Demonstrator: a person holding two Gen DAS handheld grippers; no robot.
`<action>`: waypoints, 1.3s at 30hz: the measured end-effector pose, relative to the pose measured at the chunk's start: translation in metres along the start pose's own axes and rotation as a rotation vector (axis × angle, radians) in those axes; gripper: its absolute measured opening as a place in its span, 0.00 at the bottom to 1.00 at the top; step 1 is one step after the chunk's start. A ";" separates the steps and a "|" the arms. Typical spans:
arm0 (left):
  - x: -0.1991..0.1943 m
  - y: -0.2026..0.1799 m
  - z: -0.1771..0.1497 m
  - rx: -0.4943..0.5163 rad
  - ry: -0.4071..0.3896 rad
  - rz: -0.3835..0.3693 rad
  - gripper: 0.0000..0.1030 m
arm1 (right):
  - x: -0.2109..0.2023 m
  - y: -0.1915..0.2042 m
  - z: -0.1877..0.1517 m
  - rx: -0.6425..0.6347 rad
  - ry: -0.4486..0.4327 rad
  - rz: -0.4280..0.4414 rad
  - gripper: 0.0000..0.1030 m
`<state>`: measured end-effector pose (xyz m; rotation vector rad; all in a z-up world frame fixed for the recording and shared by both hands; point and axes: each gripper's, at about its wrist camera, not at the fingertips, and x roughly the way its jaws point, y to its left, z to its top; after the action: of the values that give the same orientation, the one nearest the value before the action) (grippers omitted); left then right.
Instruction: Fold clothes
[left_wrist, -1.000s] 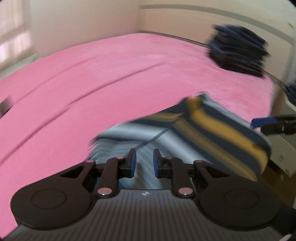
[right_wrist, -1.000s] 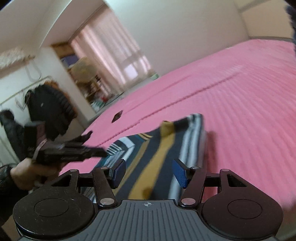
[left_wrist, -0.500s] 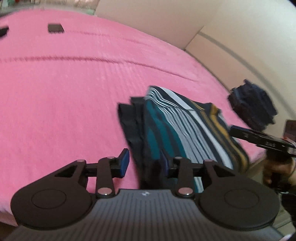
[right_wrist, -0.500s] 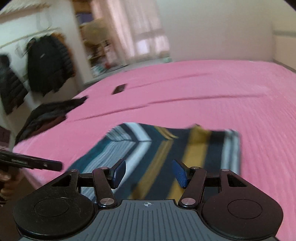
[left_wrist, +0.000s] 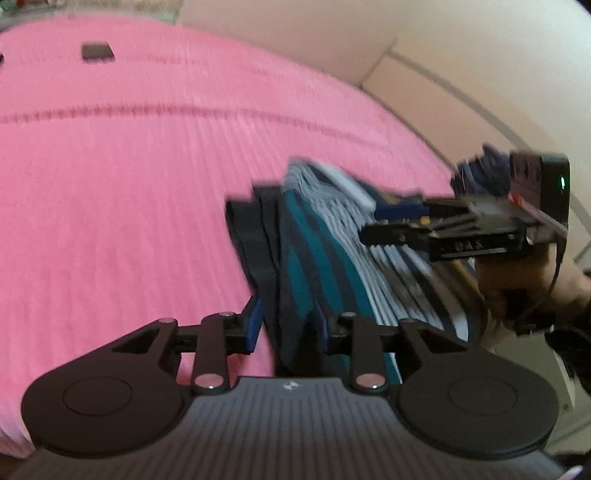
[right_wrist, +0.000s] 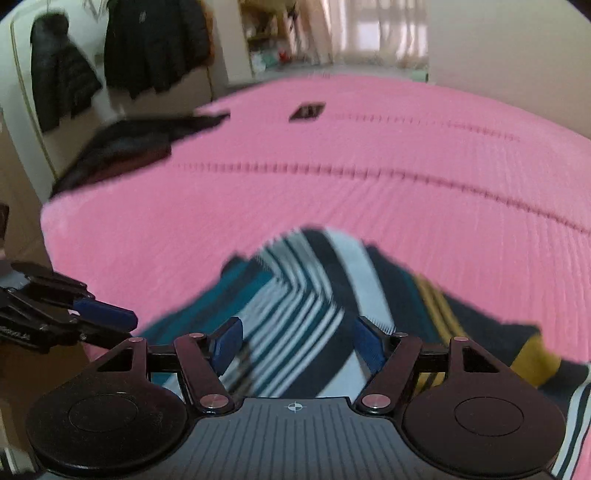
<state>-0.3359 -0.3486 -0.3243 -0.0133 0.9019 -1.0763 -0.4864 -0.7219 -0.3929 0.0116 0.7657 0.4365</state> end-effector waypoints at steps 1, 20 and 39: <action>0.002 0.002 0.007 -0.005 -0.012 -0.009 0.24 | -0.002 -0.004 0.002 0.008 -0.012 -0.005 0.67; 0.115 0.012 0.075 0.104 0.071 -0.059 0.15 | 0.012 -0.045 0.004 -0.081 0.021 -0.038 0.67; 0.016 -0.043 0.020 0.255 -0.042 0.141 0.26 | -0.104 -0.041 -0.101 0.198 -0.067 -0.170 0.67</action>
<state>-0.3529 -0.3913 -0.3032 0.2356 0.7115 -1.0481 -0.6050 -0.8145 -0.4033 0.1448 0.7354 0.1971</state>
